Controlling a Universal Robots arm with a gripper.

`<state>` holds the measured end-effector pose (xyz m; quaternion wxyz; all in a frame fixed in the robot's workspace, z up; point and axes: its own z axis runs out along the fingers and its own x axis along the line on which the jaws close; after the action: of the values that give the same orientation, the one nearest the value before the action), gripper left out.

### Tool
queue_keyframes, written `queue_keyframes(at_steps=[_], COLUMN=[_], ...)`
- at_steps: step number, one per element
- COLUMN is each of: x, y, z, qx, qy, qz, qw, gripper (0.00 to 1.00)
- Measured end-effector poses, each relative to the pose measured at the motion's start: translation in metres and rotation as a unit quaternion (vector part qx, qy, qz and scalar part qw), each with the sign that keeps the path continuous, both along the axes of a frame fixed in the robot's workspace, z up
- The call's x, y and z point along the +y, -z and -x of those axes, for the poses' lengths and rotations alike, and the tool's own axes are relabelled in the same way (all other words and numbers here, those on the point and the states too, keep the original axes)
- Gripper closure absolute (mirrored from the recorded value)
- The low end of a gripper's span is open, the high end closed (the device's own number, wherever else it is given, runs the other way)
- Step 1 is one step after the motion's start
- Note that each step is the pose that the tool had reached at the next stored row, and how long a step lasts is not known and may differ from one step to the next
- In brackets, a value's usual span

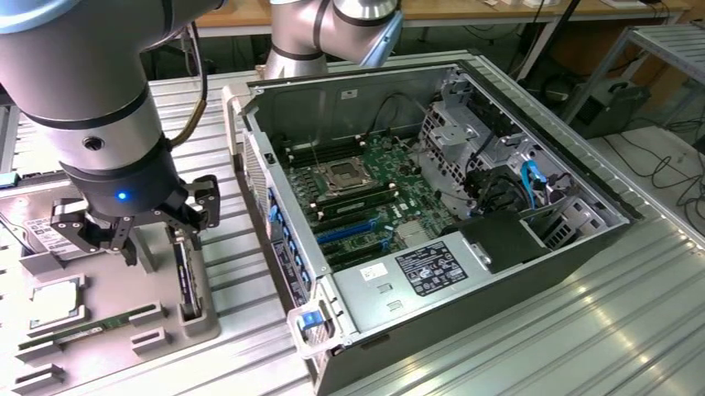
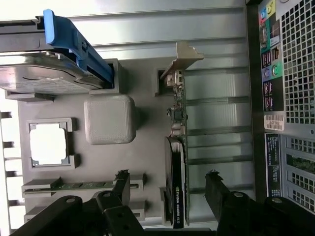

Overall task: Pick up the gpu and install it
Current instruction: 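Pick up the gpu and move the gpu toward the slot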

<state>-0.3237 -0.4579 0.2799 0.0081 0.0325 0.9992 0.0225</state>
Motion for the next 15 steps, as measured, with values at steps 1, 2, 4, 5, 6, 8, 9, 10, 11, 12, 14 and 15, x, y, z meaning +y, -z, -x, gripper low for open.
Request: queue_keyframes(at_steps=[1, 2, 4, 5, 6, 8, 9, 10, 11, 12, 14, 15], x=[0.0, 0.0, 0.0, 0.0, 0.0, 0.0, 0.0, 0.0, 0.0, -0.0001, -0.0009, -0.0019], y=[0.0, 0.0, 0.0, 0.0, 0.0, 0.0, 0.0, 0.0, 0.0, 0.0001, 0.0005, 0.0008], z=[0.0, 0.0, -0.0001, -0.0001, 0.0, -0.0001, 0.0, -0.0001, -0.0001, 0.0, -0.0001, -0.0001], qx=[0.0001, 0.0, 0.0, 0.0, 0.0, 0.0, 0.0, 0.0, 0.0, 0.0, -0.0001, 0.0], qy=[0.0, 0.0, 0.0, 0.0, 0.0, 0.0, 0.0, 0.0, 0.0, 0.0, 0.0, 0.0], qz=[0.0, 0.0, 0.0, 0.0, 0.0, 0.0, 0.0, 0.0, 0.0, 0.0, -0.0001, -0.0001], qw=[1.0, 1.0, 1.0, 1.0, 1.0, 1.0, 1.0, 1.0, 1.0, 1.0, 1.0, 1.0], gripper=[0.27, 0.27, 0.27, 0.27, 0.27, 0.27, 0.27, 0.27, 0.27, 0.27, 0.27, 0.27])
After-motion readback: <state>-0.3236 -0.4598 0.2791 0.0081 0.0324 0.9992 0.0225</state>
